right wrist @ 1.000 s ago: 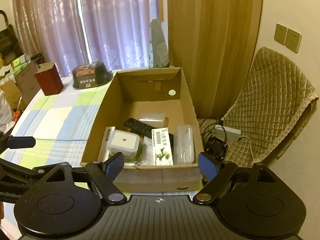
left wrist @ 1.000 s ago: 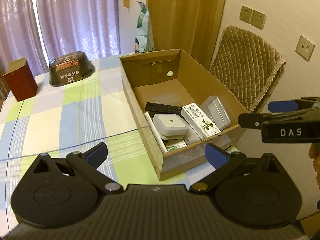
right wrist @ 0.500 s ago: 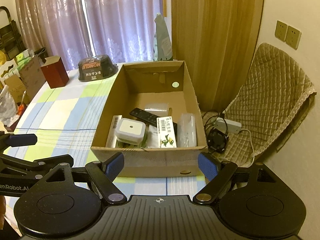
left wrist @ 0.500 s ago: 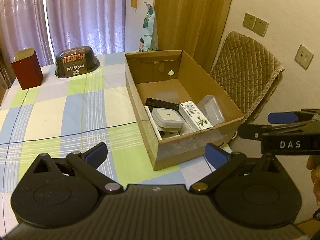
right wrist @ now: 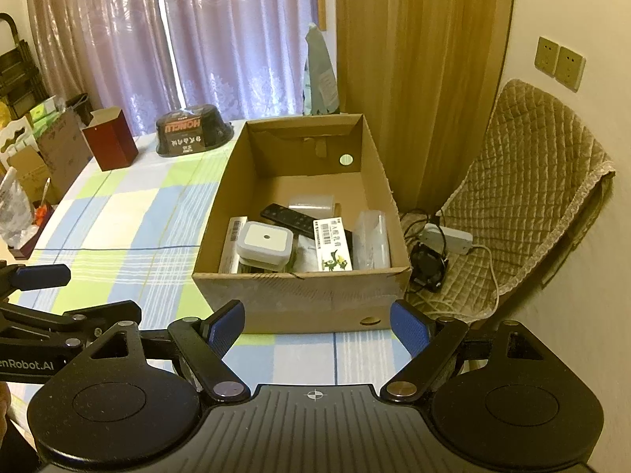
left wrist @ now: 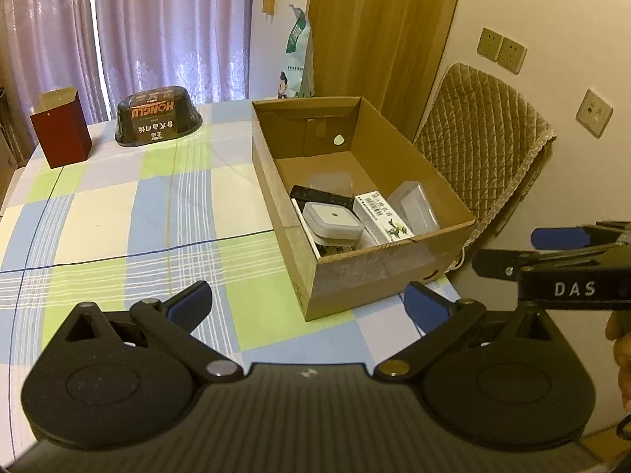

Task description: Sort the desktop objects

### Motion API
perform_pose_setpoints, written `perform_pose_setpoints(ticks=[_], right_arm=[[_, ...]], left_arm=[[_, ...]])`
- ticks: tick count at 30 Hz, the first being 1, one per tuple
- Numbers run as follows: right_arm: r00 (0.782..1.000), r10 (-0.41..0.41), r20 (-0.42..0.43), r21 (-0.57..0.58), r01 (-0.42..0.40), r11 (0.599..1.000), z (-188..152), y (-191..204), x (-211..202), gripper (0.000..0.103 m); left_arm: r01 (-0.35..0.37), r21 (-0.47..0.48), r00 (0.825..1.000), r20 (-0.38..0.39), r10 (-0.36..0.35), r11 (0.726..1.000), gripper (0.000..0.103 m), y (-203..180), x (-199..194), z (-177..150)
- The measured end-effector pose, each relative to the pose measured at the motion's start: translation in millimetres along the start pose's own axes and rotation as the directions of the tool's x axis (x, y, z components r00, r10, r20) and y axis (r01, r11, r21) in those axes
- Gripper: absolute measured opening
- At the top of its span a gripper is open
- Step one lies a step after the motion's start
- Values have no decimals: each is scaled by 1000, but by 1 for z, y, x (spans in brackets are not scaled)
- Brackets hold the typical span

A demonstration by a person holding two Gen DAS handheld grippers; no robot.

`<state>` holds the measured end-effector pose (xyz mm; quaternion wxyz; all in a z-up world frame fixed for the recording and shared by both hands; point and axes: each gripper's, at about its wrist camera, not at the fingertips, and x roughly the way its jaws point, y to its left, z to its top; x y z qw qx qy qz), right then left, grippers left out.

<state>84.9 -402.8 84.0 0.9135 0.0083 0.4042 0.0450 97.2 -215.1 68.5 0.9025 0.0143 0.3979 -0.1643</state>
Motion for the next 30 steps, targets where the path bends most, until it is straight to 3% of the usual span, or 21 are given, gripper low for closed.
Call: perform_pose_setpoints(ticks=[30], right_arm=[[1000,-14,4,-17,14,1000,5,7,-9,84]], left_arm=[[-39,-12,999,3,40,999,102,0,-10,1]])
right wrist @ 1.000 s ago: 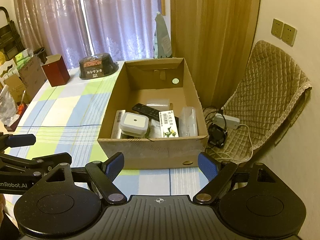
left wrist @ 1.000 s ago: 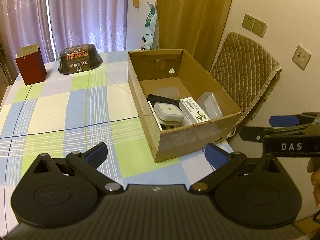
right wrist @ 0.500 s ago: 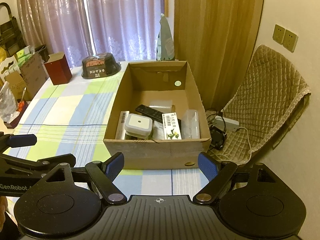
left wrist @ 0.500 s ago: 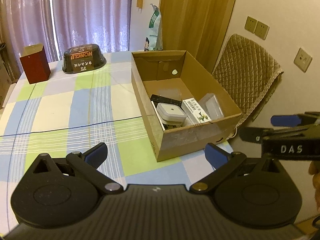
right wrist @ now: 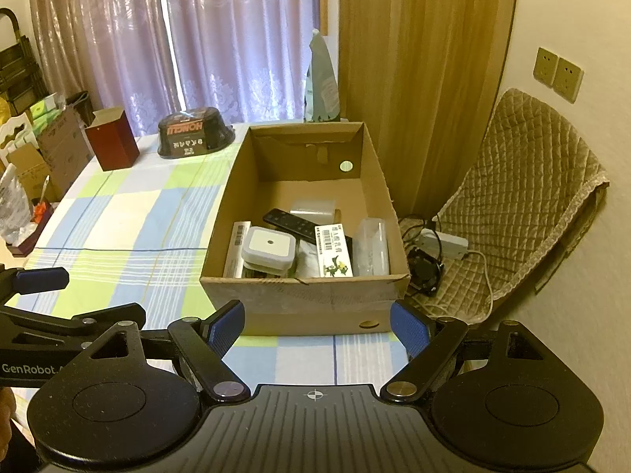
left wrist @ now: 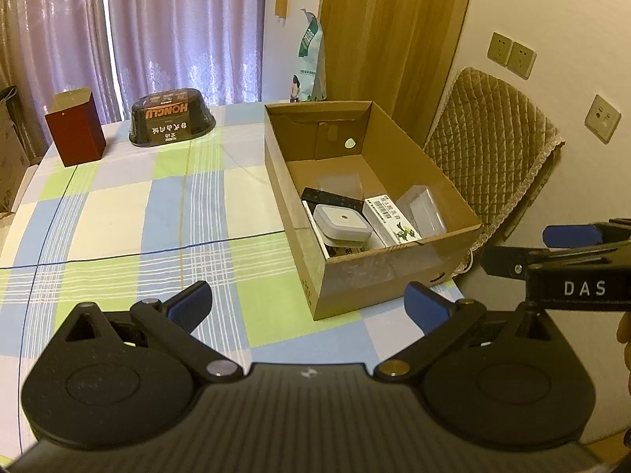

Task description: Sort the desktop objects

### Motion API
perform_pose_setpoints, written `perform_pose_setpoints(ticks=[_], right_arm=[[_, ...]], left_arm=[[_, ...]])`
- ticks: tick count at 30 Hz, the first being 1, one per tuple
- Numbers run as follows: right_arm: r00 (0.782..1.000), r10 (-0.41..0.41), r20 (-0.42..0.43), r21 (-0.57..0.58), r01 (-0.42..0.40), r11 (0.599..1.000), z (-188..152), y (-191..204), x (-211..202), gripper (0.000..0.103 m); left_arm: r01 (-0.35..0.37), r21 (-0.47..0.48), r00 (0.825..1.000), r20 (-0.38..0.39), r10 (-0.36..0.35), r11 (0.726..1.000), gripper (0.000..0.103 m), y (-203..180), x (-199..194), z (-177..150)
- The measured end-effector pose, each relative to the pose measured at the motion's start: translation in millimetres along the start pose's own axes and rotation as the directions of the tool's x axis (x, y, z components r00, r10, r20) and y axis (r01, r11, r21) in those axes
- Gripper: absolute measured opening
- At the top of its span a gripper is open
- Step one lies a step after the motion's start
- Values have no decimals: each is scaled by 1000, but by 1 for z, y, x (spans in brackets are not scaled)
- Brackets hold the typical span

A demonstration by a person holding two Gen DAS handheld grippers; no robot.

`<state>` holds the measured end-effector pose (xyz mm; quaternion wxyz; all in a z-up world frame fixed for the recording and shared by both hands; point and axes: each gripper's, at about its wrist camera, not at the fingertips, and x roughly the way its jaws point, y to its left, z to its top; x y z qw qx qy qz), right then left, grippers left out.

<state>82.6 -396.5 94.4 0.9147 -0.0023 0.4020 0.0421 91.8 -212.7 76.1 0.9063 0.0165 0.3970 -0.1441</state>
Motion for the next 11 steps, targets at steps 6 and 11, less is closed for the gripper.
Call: perform_pose_setpoints(ticks=[6,11], right_arm=[[1000,-1,-5,-1,1,1000,0,-1,1,84],[1000,-6,-11,-2,6,1000,-1,-1,3,84]], left_arm=[[-1,-3,1000,-5,1,1000,102,0,3,0],[-7,1,1000,5,7,1000,102,1,3,-2]])
